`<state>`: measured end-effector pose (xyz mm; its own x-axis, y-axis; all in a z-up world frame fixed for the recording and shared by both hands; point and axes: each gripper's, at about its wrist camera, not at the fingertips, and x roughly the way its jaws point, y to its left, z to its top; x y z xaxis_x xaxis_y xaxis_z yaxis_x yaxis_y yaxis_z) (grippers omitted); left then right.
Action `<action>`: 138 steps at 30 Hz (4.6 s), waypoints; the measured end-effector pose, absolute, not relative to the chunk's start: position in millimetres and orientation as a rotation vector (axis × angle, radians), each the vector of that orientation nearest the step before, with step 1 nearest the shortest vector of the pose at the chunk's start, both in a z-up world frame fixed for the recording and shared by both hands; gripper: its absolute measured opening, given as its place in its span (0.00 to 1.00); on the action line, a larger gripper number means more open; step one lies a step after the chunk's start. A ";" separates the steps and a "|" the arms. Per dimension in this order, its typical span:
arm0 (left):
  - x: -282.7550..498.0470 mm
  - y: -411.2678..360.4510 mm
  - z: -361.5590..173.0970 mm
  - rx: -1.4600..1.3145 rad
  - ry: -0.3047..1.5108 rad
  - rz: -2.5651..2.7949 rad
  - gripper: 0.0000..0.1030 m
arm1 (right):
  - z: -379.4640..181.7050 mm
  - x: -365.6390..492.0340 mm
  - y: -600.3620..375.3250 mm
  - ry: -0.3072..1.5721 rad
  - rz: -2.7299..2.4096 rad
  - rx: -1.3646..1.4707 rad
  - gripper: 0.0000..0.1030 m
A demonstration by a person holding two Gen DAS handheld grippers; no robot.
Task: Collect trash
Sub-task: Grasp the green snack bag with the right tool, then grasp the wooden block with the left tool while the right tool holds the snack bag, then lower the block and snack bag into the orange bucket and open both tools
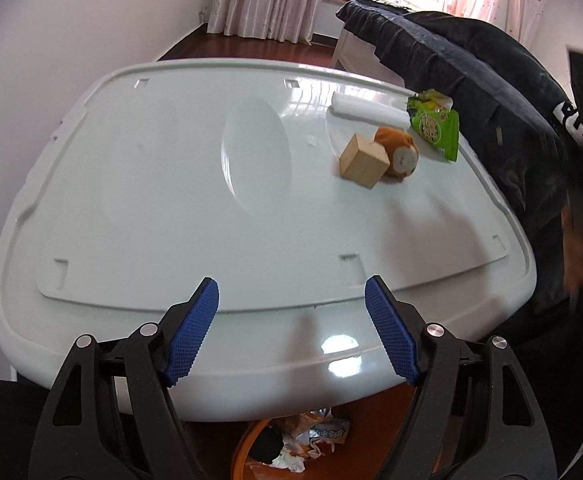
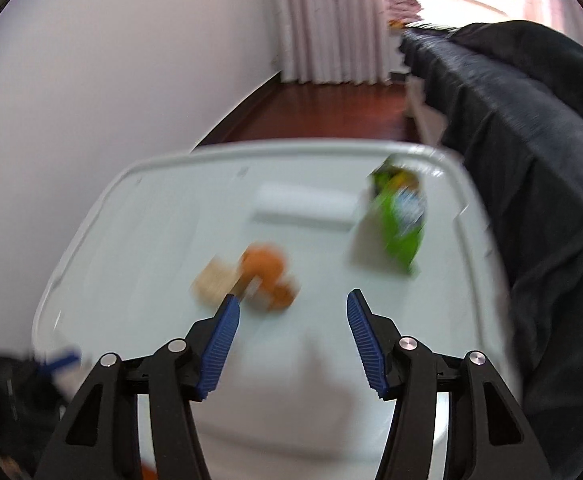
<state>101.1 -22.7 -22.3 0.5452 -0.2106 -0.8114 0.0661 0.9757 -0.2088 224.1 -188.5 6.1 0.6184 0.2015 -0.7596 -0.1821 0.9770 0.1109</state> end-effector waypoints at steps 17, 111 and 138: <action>99.3 -27.9 -30.6 -0.176 0.985 -0.186 0.72 | -63.5 356.2 -219.0 1.003 -0.020 0.056 0.69; 21.0 -35.4 20.8 -0.012 0.957 -0.149 0.35 | -3.8 -0.8 -148.4 0.847 0.402 0.138 0.37; -14.5 -42.3 -73.6 0.037 1.386 -0.209 0.35 | -74.0 -28.8 -124.8 1.236 0.450 0.073 0.37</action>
<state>-14.5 -42.3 -73.6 0.1683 -0.1256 -0.9777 0.1688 0.9809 -0.0970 -28.8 -124.8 -74.0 0.2528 0.3695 -0.8942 -0.2912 0.9104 0.2939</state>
